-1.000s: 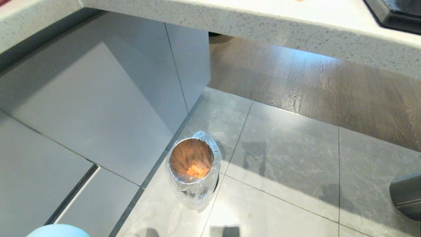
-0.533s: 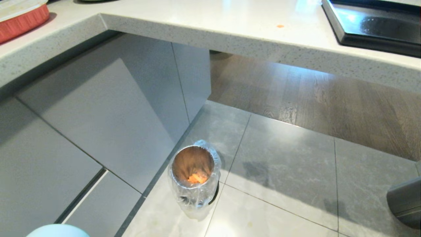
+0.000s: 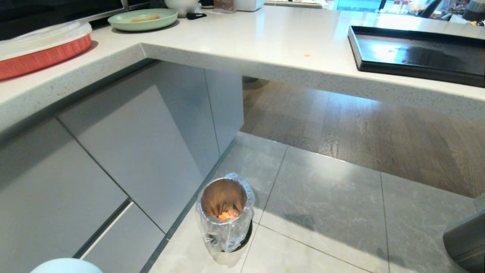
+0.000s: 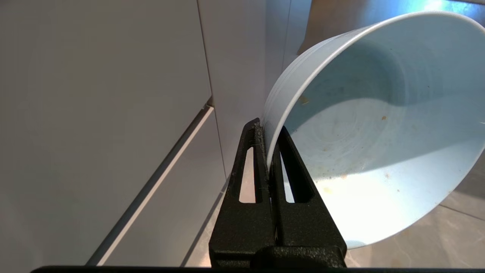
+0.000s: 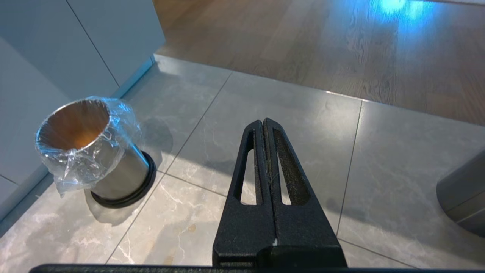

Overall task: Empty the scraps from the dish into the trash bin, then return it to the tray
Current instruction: Put the bowl back to the table

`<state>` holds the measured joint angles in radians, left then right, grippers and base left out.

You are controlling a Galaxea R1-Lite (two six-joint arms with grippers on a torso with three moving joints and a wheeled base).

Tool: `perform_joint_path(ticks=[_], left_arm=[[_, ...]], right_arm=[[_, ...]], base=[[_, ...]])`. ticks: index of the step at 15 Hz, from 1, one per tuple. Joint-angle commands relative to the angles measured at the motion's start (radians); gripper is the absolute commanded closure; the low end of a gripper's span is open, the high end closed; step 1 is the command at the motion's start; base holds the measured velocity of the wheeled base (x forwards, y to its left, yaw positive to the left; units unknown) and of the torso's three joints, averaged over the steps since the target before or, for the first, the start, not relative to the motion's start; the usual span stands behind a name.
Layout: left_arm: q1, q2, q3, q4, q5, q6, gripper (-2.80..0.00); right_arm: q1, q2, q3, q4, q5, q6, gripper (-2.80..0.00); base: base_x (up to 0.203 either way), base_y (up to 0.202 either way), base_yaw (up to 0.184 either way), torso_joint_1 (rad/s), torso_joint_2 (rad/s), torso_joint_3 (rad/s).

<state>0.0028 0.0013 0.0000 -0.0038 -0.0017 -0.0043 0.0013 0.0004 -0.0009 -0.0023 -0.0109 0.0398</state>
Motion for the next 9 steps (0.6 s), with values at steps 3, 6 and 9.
perform_joint_path(ticks=[3, 6, 9], left_arm=[[0.0, 0.0, 0.0, -0.001, 0.0, 0.0, 0.0], [0.0, 0.0, 0.0, -0.001, 0.0, 0.001, 0.0], [0.0, 0.0, 0.0, -0.001, 0.0, 0.001, 0.0]], right_arm=[[0.0, 0.0, -0.001, -0.001, 0.0, 0.0, 0.0], [0.0, 0.0, -0.001, -0.001, 0.0, 0.0, 0.0], [0.0, 0.0, 0.0, -0.001, 0.0, 0.0, 0.0]], base=[[0.0, 0.0, 0.0, 0.004, 0.01, 0.201], [0.0, 0.0, 0.0, 0.003, 0.0, 0.097], [0.0, 0.0, 0.0, 0.001, 0.0, 0.058]])
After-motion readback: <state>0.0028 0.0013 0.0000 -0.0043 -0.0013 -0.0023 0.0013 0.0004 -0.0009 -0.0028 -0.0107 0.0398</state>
